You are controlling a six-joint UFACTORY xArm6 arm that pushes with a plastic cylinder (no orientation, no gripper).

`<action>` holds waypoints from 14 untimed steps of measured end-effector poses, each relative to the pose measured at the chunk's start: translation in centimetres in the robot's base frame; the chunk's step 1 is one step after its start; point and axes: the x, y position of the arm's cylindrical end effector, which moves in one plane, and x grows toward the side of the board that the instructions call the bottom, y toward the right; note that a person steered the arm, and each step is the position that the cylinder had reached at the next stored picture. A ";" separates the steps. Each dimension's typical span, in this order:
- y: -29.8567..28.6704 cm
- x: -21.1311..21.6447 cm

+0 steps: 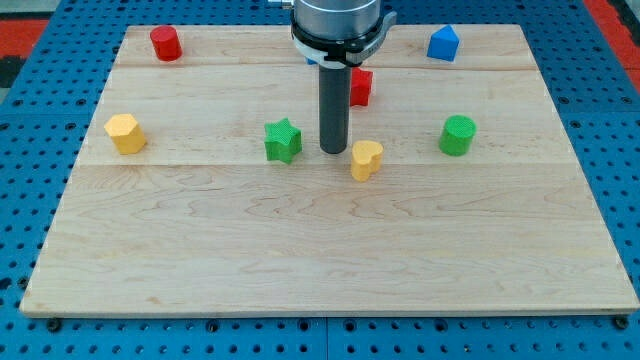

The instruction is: Move the heart towards the bottom center side

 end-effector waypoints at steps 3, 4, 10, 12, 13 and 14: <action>4.0 -0.9; 4.7 2.7; -2.9 13.2; 3.6 13.3; 3.8 13.3; 5.0 17.1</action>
